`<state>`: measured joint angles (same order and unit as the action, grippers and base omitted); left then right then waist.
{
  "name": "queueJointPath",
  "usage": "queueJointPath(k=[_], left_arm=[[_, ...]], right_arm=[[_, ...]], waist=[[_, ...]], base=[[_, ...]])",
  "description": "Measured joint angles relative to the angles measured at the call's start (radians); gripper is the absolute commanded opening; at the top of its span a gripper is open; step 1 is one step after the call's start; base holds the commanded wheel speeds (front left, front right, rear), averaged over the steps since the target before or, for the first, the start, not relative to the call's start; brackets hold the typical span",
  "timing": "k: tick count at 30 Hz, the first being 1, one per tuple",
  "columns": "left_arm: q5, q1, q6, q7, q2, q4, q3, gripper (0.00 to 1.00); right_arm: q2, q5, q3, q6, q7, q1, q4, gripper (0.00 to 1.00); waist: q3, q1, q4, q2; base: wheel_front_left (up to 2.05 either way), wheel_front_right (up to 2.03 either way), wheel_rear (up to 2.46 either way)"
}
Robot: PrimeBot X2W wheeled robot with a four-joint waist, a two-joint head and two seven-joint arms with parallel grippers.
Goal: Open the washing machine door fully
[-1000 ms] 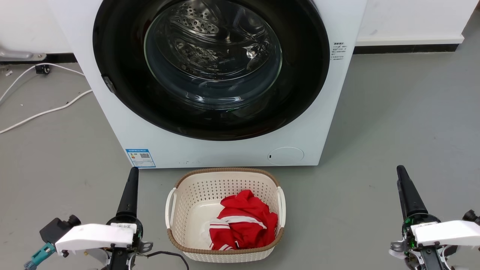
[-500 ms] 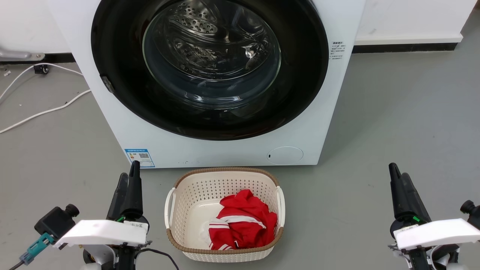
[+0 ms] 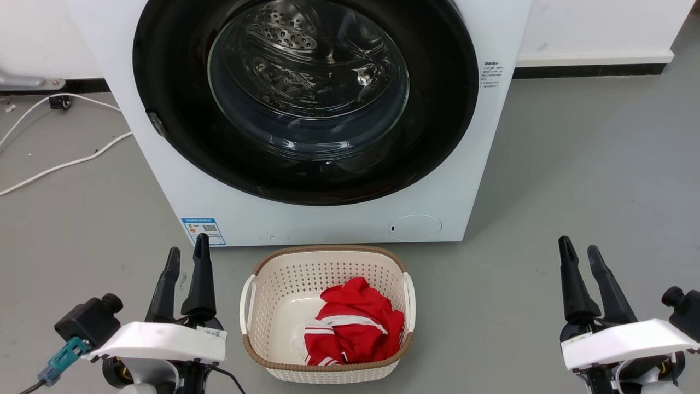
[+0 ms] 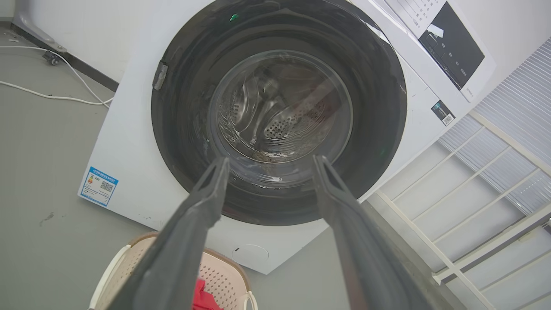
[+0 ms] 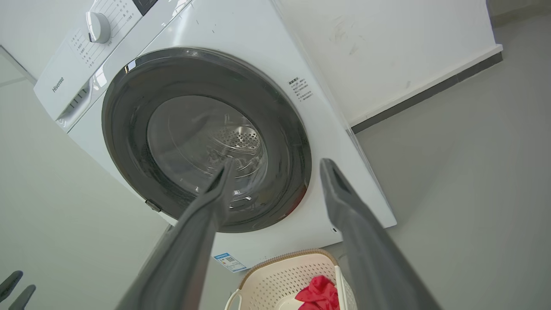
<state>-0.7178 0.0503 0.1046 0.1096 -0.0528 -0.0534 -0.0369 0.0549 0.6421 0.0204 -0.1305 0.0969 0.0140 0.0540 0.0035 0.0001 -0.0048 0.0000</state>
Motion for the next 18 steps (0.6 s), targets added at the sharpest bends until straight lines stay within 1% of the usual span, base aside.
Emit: queueJointPath(k=[9,18], left_arm=[[0.124,-0.006,-0.007,0.025,0.0,0.004,0.004,1.0],[0.232,-0.01,-0.013,0.046,0.0,0.0,0.009,1.0]], right_arm=[[0.0,-0.124,-0.007,0.0,0.006,-0.009,-0.018,1.0],[-0.001,-0.226,-0.011,0.0,0.007,-0.015,-0.026,1.0]], waist=[[-0.003,0.0,0.001,0.0],[-0.007,0.0,0.001,0.0]], base=[[0.0,0.0,0.0],[0.0,0.0,0.0]])
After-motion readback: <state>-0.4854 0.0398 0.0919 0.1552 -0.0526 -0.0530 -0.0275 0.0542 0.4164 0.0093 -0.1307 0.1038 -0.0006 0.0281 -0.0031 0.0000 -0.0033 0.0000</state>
